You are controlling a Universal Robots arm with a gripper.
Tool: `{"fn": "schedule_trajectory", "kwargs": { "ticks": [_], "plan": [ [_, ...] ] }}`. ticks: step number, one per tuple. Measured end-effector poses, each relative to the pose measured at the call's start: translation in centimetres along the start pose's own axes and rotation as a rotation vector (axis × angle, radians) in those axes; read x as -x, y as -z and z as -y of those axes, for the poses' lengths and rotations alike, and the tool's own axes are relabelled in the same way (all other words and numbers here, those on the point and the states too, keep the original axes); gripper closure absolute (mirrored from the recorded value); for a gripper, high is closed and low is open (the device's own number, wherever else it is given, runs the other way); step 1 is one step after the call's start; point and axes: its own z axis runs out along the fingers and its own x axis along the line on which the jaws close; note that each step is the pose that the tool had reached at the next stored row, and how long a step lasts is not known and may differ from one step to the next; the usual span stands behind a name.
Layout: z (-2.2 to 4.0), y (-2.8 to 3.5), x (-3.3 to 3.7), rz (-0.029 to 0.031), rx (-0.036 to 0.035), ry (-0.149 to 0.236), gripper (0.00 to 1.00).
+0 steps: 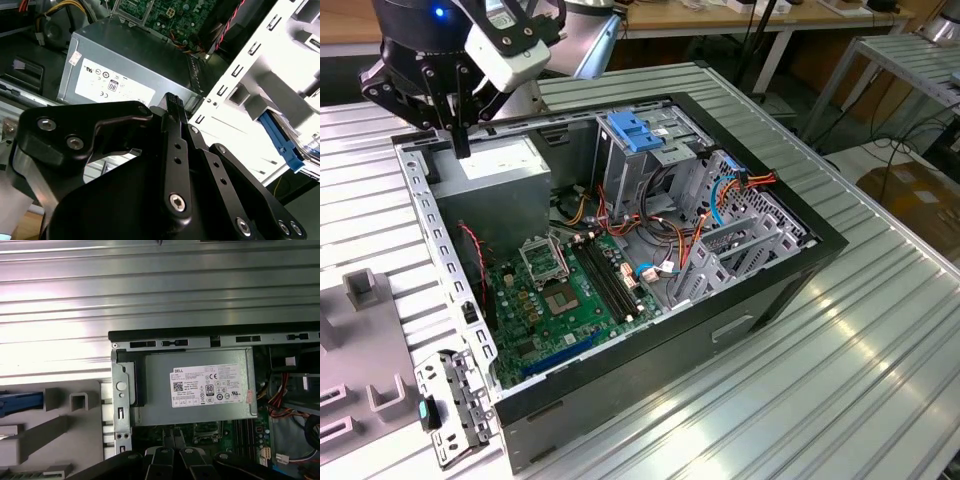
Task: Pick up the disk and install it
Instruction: 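Reach for the disk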
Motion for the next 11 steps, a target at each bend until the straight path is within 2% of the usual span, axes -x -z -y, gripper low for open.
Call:
{"fn": "schedule_trajectory", "kwargs": {
  "ticks": [4, 6, 11],
  "plan": [
    [0.06, 0.01, -0.78, 0.0000, 0.0000, 0.000, 0.89],
    [0.06, 0.02, -1.46, 0.0001, 0.0001, 0.000, 0.89],
    [-0.61, 0.01, -2.45, -0.0001, 0.0003, 0.000, 0.89]
  ]
}}
